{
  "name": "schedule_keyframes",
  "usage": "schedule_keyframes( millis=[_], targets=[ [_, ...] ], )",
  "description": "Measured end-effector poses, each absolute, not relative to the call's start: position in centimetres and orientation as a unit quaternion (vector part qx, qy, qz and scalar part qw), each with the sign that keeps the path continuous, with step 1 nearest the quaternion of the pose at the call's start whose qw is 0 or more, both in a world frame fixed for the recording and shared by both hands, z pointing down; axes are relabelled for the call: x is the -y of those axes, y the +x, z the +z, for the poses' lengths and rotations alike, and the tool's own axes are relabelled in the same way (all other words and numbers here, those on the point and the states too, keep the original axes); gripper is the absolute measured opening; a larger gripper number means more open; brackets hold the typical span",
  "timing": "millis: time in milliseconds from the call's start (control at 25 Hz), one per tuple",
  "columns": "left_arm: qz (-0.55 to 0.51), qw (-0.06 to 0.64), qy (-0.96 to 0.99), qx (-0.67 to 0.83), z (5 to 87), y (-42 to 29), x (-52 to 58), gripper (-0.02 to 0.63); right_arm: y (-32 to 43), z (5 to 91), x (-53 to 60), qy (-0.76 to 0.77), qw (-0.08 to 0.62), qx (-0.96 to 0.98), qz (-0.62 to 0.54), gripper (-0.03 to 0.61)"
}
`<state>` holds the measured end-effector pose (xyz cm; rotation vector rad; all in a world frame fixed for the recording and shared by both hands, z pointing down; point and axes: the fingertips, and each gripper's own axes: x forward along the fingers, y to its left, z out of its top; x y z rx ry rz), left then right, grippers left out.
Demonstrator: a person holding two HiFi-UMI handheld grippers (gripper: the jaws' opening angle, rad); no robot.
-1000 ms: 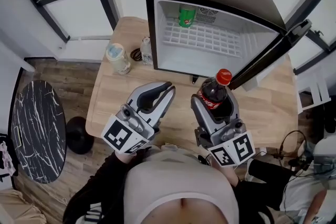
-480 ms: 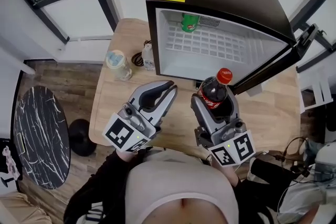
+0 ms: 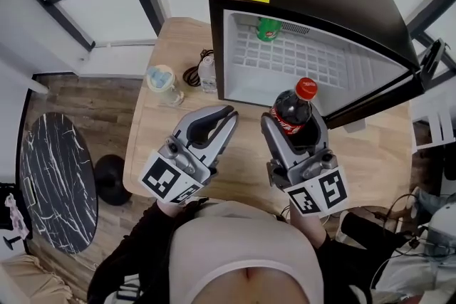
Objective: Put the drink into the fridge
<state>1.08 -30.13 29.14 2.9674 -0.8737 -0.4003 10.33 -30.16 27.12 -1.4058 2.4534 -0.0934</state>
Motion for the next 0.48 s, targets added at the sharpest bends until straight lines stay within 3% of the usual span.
schedule_keyframes(
  millis=[480],
  targets=[
    [-0.110, 0.034, 0.945, 0.307, 31.3, -0.6, 30.8, 0.040, 10.8, 29.2, 36.0, -0.501, 0.147, -0.852, -0.042, 0.330]
  ],
)
